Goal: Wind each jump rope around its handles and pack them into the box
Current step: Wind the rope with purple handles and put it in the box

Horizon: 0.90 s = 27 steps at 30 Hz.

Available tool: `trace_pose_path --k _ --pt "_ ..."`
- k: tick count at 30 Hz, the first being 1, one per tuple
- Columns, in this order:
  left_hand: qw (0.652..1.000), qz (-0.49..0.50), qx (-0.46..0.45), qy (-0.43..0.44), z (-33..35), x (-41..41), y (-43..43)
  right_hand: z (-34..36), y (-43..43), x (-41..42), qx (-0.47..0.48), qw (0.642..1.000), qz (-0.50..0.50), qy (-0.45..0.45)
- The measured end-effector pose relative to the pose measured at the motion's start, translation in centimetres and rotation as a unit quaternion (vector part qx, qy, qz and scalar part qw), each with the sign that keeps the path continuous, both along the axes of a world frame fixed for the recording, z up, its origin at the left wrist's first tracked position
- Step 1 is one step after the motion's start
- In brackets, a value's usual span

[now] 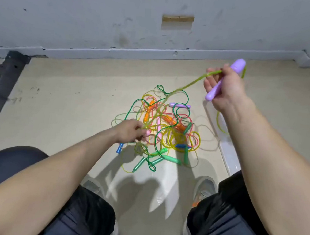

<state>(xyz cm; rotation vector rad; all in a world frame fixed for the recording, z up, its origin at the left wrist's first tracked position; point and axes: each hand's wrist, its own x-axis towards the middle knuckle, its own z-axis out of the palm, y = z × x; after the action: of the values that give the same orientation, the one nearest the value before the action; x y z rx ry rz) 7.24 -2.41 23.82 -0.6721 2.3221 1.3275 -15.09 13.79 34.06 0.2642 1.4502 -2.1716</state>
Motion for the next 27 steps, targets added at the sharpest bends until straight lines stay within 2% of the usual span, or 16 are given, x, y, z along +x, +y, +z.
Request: trace_pose_path --k 3,6,10,12,14,15,16,19,22,25,27 --pt "0.982 0.108 0.138 0.073 3.7 -1.8 0.9 -2.5 0.2 0.2 0.086 0.993 0.068 -0.045" --pt "0.94 0.179 0.24 0.161 7.1 -3.7 1.5 -4.8 -0.8 3.2 0.123 0.965 0.224 -0.05" --pt "0.868 0.294 0.339 0.212 9.8 -5.4 0.9 -5.3 -1.3 7.8 0.088 0.912 0.401 0.009" --pt "0.835 0.345 0.369 0.218 10.2 -5.6 -0.1 -5.0 -1.2 8.6 0.098 0.897 0.428 0.055" --pt "0.813 0.38 0.385 0.217 10.2 -5.5 -1.0 -4.8 -1.0 8.6 0.137 0.882 0.429 0.138" --pt "0.813 0.389 0.376 0.217 9.9 -5.5 -1.4 -4.6 -1.0 8.5 0.152 0.878 0.423 0.166" --pt "0.827 0.388 0.348 0.213 9.5 -5.5 -1.7 -4.4 -1.1 8.3 0.161 0.881 0.409 0.178" --pt "0.905 0.321 0.229 0.158 8.0 -5.6 -1.3 -2.6 -1.8 7.6 0.116 0.914 0.355 0.156" --pt "0.945 0.179 0.266 0.07 6.3 -4.8 0.4 -0.8 -2.7 6.9 0.03 0.945 0.307 0.108" --pt "0.957 0.075 0.265 0.095 4.3 -4.0 2.2 0.3 -3.2 5.9 0.004 0.962 0.26 0.081" --pt "0.979 0.012 0.158 0.127 3.1 -3.4 2.2 0.5 -3.2 5.1 -0.002 0.974 0.218 0.063"
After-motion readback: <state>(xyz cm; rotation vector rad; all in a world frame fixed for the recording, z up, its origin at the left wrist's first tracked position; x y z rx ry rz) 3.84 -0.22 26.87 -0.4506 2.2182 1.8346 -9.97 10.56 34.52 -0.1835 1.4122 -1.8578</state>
